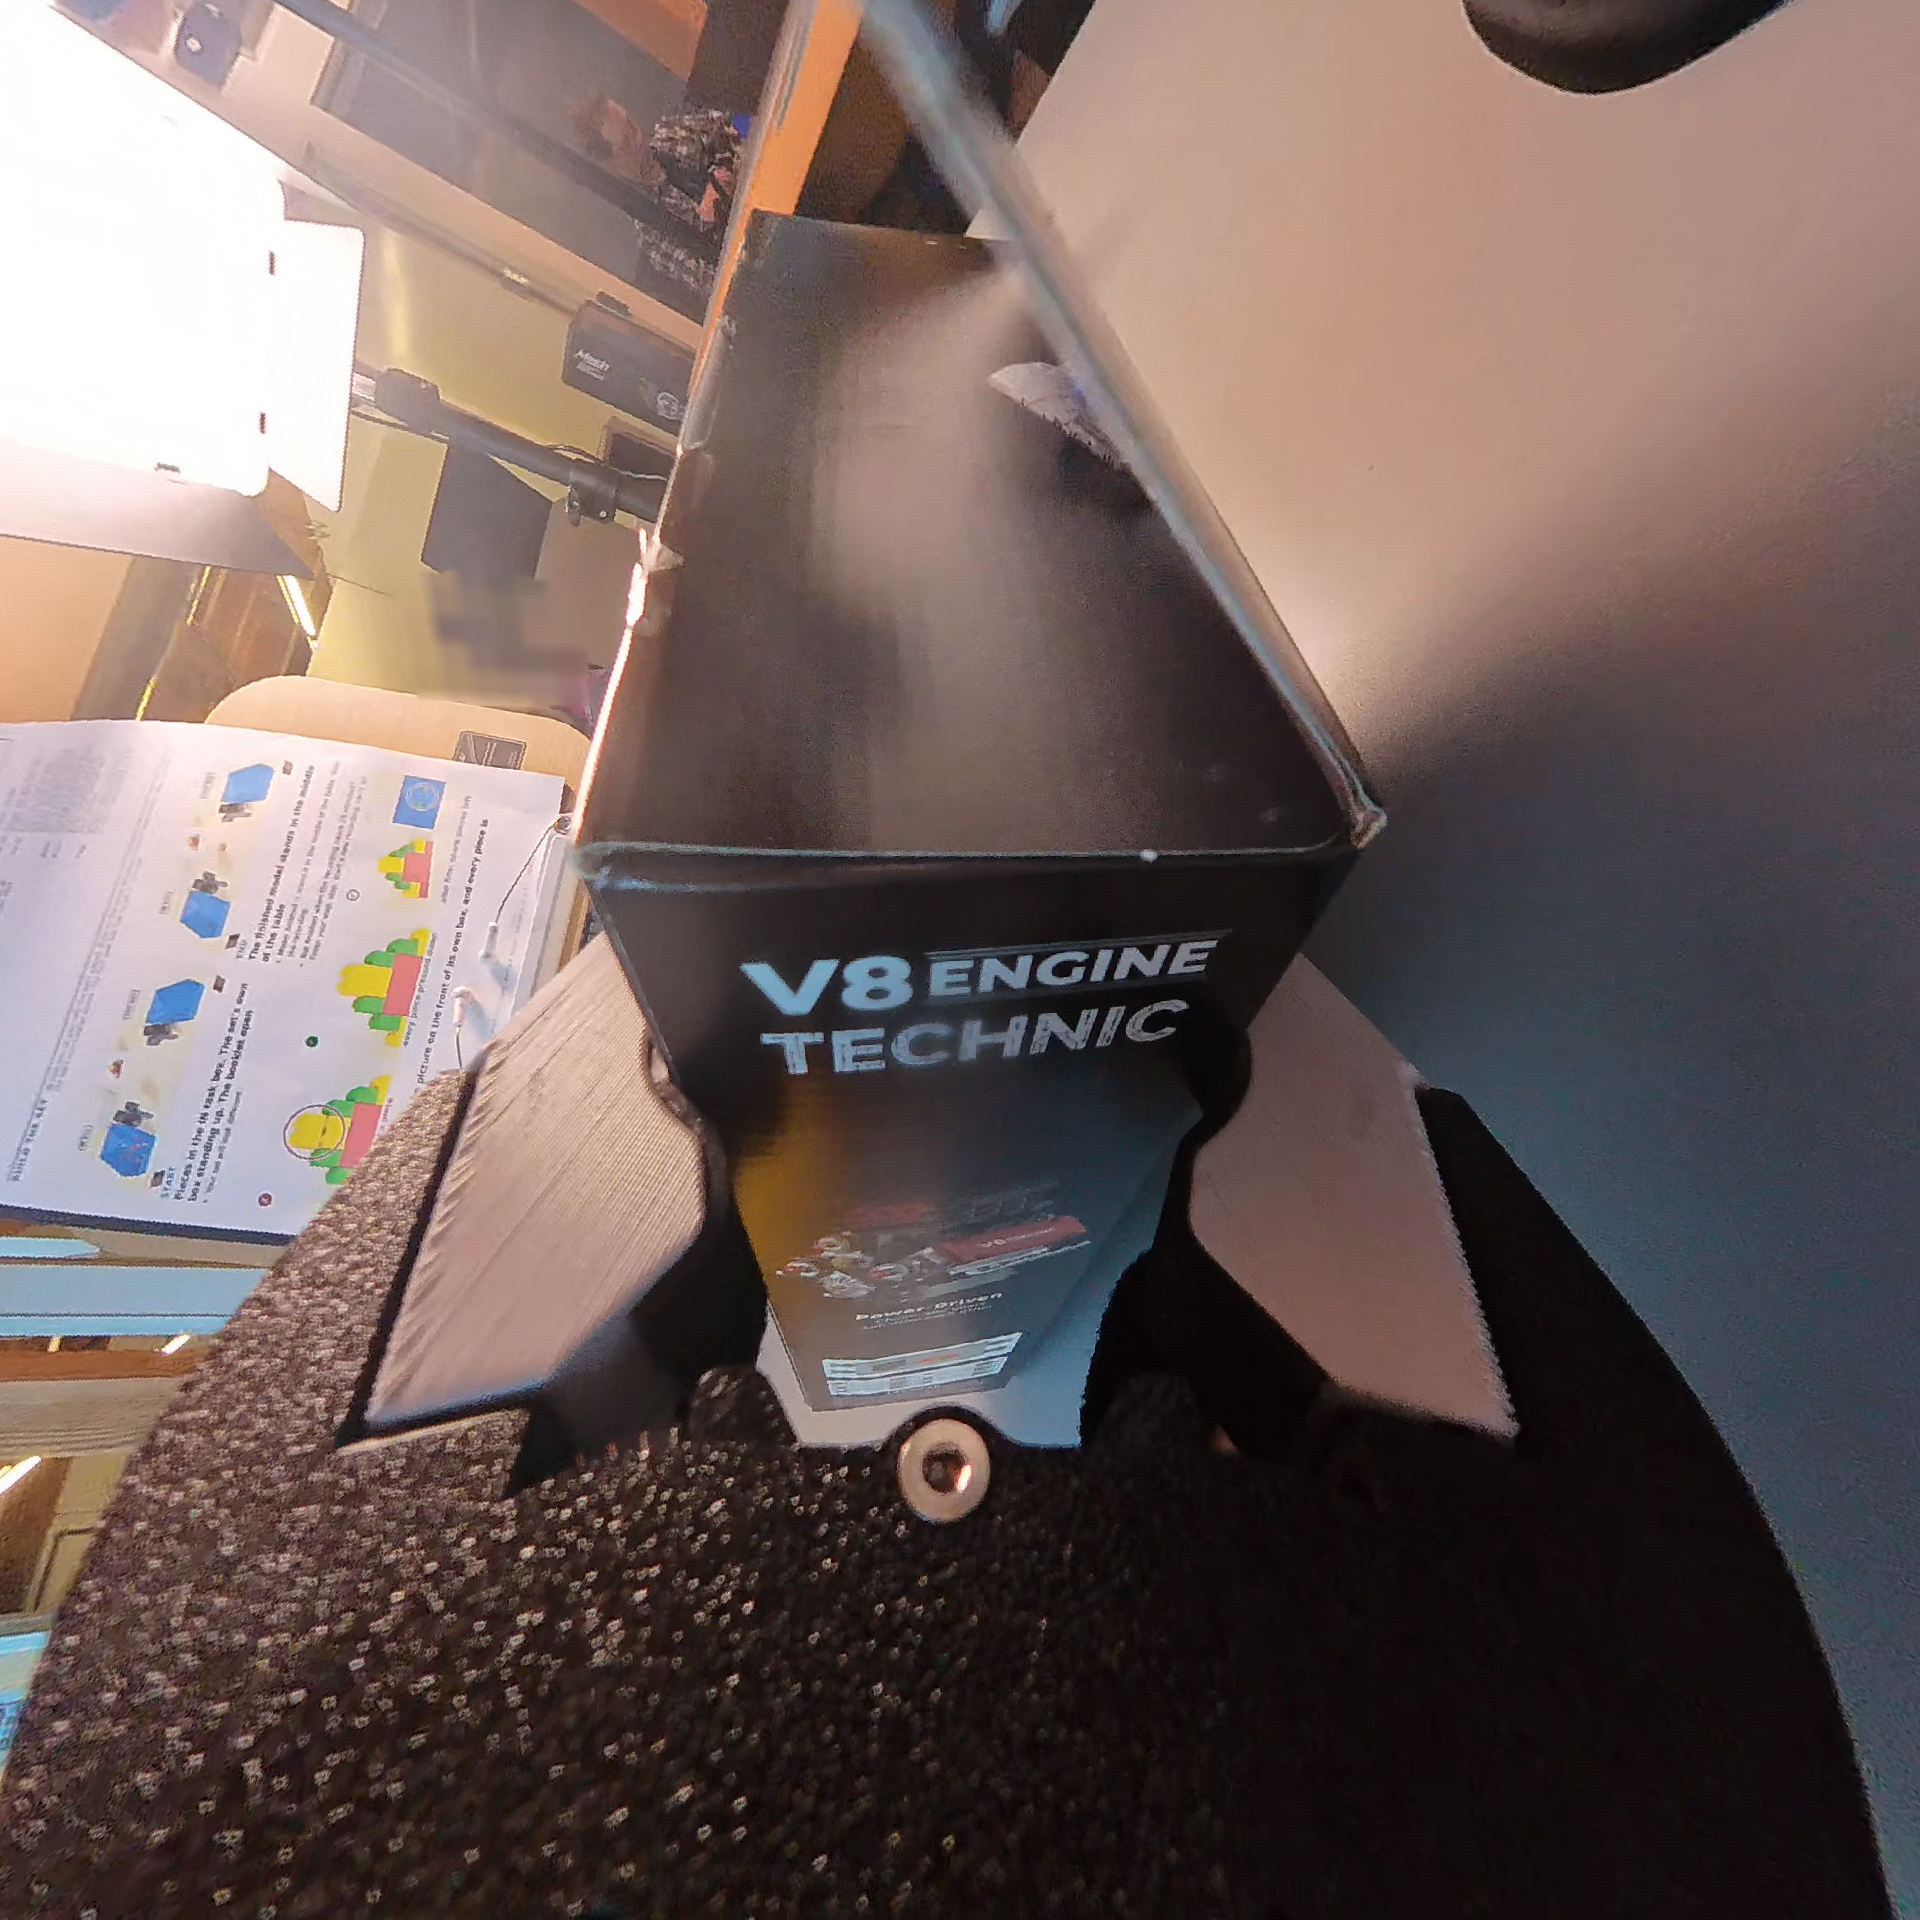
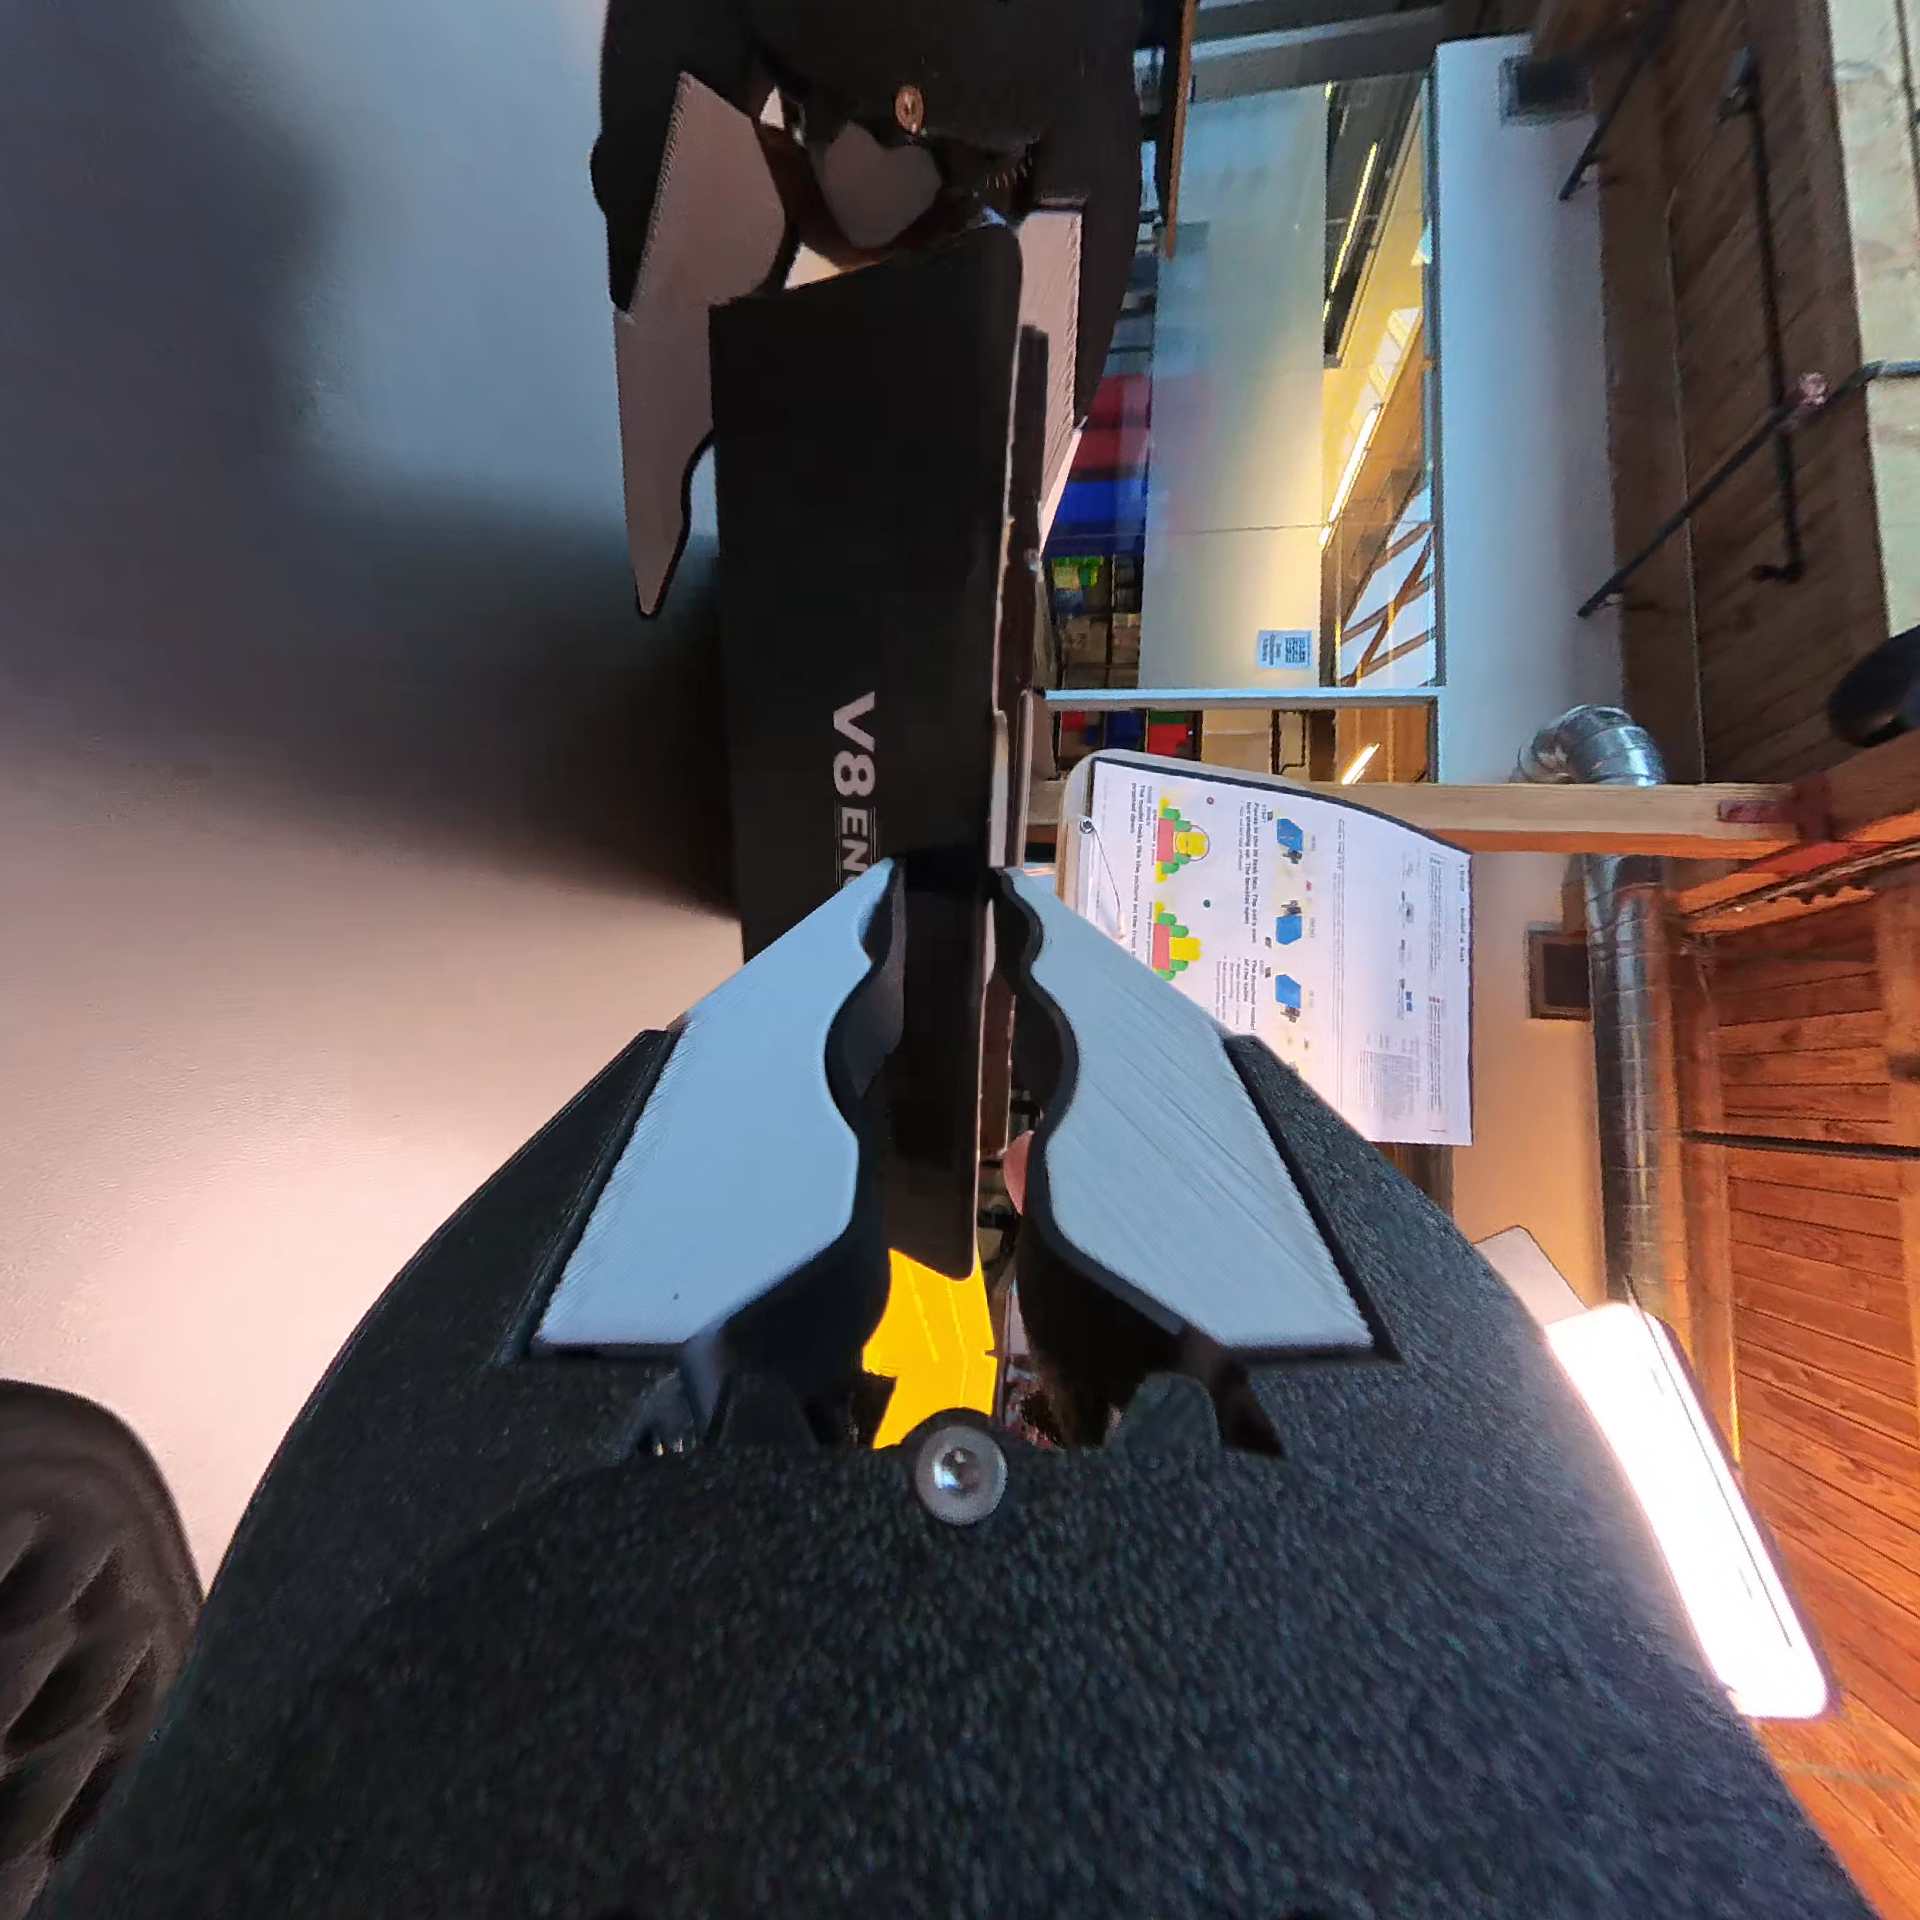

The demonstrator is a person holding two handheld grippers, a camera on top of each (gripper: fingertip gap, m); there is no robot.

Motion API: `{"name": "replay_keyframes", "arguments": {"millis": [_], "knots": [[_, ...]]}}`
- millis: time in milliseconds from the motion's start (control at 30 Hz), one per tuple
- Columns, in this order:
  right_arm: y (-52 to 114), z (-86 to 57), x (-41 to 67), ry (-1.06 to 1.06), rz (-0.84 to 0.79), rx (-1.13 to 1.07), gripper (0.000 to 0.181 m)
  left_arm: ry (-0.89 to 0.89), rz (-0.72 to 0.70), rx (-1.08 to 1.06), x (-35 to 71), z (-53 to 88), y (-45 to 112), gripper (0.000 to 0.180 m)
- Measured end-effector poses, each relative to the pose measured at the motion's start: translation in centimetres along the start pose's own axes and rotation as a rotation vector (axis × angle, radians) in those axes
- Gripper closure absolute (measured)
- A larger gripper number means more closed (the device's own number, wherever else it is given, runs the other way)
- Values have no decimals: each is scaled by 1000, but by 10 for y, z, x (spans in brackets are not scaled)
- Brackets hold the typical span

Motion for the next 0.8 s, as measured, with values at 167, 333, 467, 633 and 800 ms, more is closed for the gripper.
{"name": "replay_keyframes", "arguments": {"millis": [167,333,467,633,800], "knots": [[-16,-3,5,89,-36,38,168,-78,-12,-8,-4,14,-3,90],[-21,-8,3,272,-55,173,156,-131,-33,-24,-4,24,-3,90],[-15,-37,-4,288,-31,215,143,-202,-48,-36,-1,37,-3,90],[3,-78,-8,239,-37,205,127,-249,-64,-55,3,47,-5,90],[43,-107,0,134,20,363,98,-262,-70,-54,4,51,-4,90]]}}
Point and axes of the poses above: each gripper's, where its closed fingertips meet, y out along the fingers, x out of its top, z = x × y across the jaws, the point moved 9 cm from there along -y, back along the fingers, and after that the axes turned 3 degrees about -y, right-handed, at the moved point
